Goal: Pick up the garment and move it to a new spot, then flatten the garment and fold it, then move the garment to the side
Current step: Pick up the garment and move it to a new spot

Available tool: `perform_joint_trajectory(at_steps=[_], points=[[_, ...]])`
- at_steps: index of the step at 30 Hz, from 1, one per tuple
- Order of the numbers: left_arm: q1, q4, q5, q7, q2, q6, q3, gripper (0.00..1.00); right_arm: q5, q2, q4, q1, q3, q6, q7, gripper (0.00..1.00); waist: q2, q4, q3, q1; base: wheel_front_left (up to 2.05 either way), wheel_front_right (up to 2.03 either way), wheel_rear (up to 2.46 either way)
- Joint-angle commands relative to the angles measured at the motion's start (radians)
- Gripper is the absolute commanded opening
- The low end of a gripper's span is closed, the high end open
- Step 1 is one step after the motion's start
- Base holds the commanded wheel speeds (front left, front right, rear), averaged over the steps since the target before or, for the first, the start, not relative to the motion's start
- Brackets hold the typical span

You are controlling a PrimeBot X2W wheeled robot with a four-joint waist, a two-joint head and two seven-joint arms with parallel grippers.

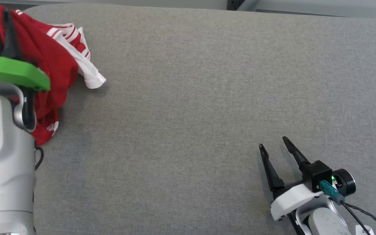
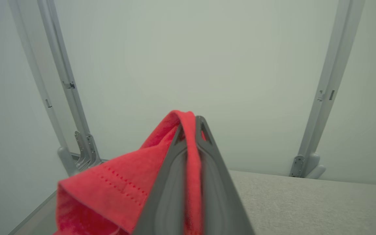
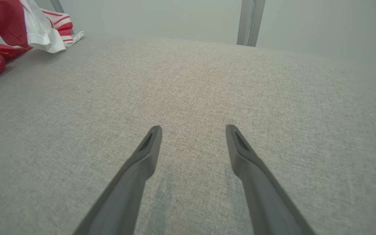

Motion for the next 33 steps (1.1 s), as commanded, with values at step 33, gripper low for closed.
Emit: perform_joint_trajectory(at_steps=[33], points=[[0.024,-0.662,-0.362,0.283,-0.191,0.117,-0.453,0.0,0.131,0.0,0.001,0.065,0.026,-0.001,0.0,1.0,0.0034,-0.393,-0.141,0.0,0.0,0.0,0.0]])
